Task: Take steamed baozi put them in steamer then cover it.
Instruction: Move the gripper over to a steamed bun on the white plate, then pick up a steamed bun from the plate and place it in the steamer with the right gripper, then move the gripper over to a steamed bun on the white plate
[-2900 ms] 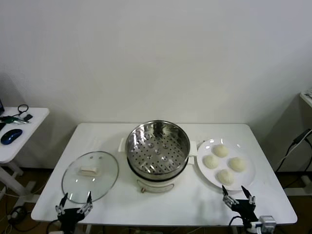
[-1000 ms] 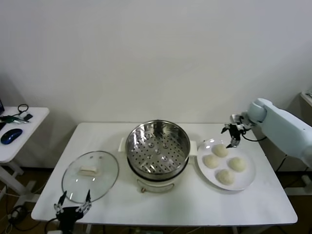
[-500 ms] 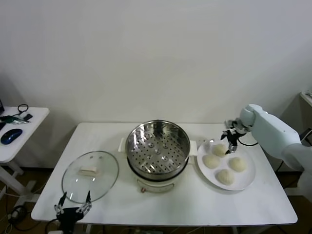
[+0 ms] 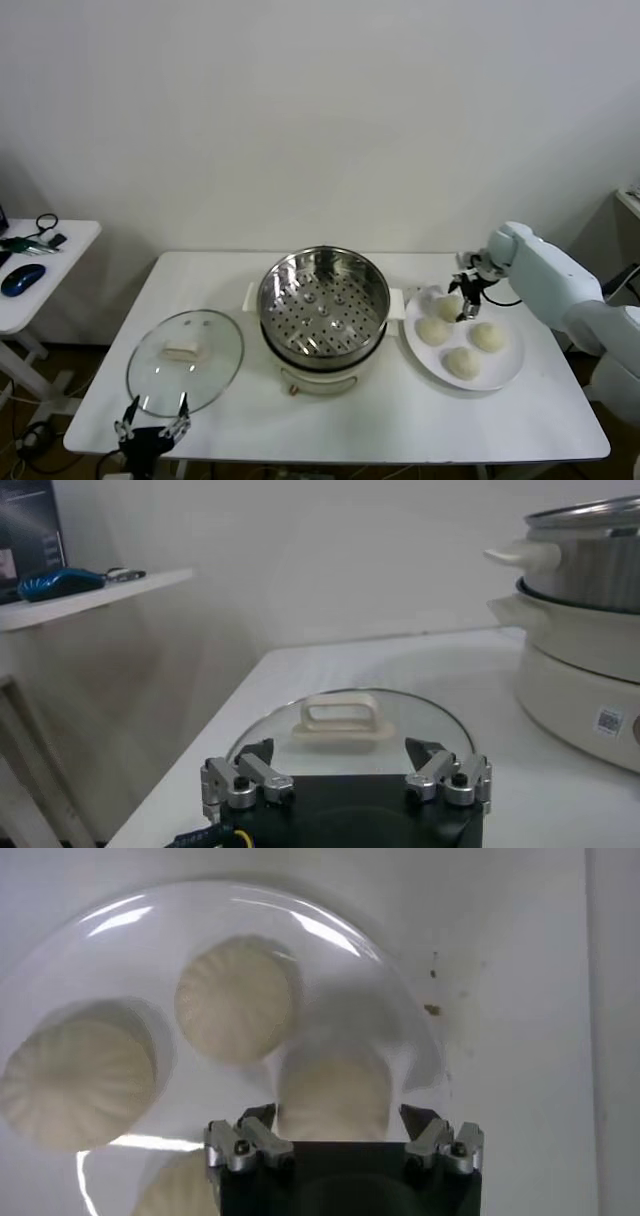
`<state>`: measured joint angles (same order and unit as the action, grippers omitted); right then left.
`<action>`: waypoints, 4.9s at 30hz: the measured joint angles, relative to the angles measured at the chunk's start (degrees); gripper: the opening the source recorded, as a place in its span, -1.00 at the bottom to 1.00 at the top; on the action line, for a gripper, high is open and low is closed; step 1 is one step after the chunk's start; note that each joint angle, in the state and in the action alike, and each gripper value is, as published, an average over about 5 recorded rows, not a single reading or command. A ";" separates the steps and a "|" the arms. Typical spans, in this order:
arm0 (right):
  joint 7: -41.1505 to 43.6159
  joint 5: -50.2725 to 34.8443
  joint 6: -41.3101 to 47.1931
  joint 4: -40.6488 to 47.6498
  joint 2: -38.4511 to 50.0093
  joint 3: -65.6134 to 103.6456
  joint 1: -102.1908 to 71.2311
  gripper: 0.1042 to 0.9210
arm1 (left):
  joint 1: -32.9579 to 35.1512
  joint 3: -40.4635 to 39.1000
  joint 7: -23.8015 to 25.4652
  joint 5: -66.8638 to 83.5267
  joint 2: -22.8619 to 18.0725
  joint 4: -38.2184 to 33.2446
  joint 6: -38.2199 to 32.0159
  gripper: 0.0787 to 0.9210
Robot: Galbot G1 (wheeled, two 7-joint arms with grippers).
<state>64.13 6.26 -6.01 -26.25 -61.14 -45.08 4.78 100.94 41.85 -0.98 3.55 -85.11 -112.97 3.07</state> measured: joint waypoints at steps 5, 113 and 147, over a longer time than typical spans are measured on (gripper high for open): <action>0.45 0.88 -0.32 0.49 -0.54 0.09 0.27 0.54 | -0.06 0.02 0.00 -0.02 -0.01 -0.12 0.05 0.77; -5.01 -25.44 9.12 -41.67 16.05 -40.91 30.65 0.76 | -3.90 -0.11 -0.04 -1.93 0.02 1.43 -1.72 0.77; -10.69 -23.27 20.87 -29.62 9.45 -27.47 7.06 0.40 | -3.06 0.63 -0.07 -1.95 0.30 1.20 -1.29 0.77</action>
<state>53.44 -17.01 14.86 -55.87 -51.69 -72.55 11.84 97.88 42.47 -1.05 1.60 -84.81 -111.77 1.77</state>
